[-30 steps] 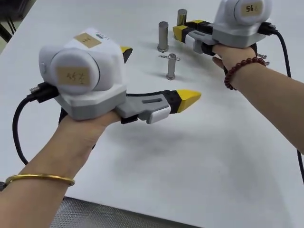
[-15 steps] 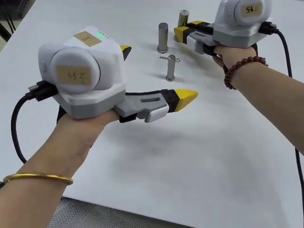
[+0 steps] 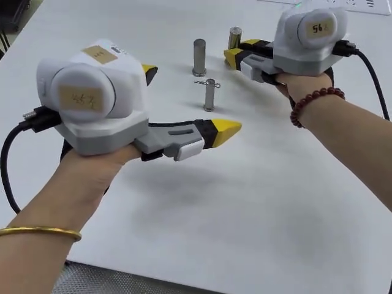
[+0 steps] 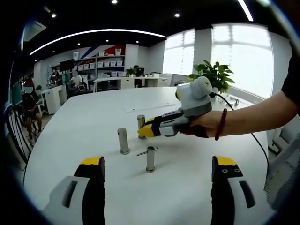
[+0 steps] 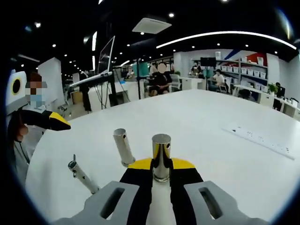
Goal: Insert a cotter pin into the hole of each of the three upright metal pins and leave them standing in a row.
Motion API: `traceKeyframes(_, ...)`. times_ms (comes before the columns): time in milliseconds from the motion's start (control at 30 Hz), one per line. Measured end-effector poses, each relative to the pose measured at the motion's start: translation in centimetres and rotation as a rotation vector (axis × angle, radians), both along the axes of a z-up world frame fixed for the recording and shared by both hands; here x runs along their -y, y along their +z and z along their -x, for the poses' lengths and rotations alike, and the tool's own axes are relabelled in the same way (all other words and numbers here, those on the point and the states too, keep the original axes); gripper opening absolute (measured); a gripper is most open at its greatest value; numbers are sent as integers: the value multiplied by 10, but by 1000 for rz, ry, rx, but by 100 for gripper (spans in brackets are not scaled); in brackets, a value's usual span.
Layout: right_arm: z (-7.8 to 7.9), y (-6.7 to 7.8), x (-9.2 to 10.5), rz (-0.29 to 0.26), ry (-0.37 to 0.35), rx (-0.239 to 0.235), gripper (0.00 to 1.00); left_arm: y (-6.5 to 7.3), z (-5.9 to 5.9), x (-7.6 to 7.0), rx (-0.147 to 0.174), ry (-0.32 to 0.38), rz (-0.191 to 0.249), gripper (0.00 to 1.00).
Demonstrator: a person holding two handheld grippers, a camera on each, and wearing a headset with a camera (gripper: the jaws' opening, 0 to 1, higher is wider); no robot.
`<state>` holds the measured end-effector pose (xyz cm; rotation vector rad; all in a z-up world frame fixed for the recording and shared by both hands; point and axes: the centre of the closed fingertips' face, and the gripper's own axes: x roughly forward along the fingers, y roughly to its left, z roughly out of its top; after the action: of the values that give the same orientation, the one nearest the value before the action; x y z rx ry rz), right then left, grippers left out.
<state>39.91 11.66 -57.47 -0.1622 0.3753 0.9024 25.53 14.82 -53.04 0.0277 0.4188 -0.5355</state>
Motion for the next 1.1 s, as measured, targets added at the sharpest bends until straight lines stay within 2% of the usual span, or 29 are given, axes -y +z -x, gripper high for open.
traceKeyframes(133,12,4,10,14,-4,13,8,5,0,4,17,-13,2,95)
traceKeyframes(167,16,5,13,31,1,25,8,5,0,4,18,-16,4,95)
traceKeyframes(300,31,6,25,41,3,32,8,5,3,9,6,-35,12,99)
traceKeyframes(467,51,6,37,38,6,20,8,9,4,12,20,-54,20,99)
traceKeyframes(633,67,7,46,43,10,15,8,10,9,13,24,-73,1,99)
traceKeyframes(900,93,5,55,52,25,2,8,11,18,19,18,-113,10,99)
traceKeyframes(1100,112,6,59,50,20,-9,8,13,21,19,14,-112,15,99)
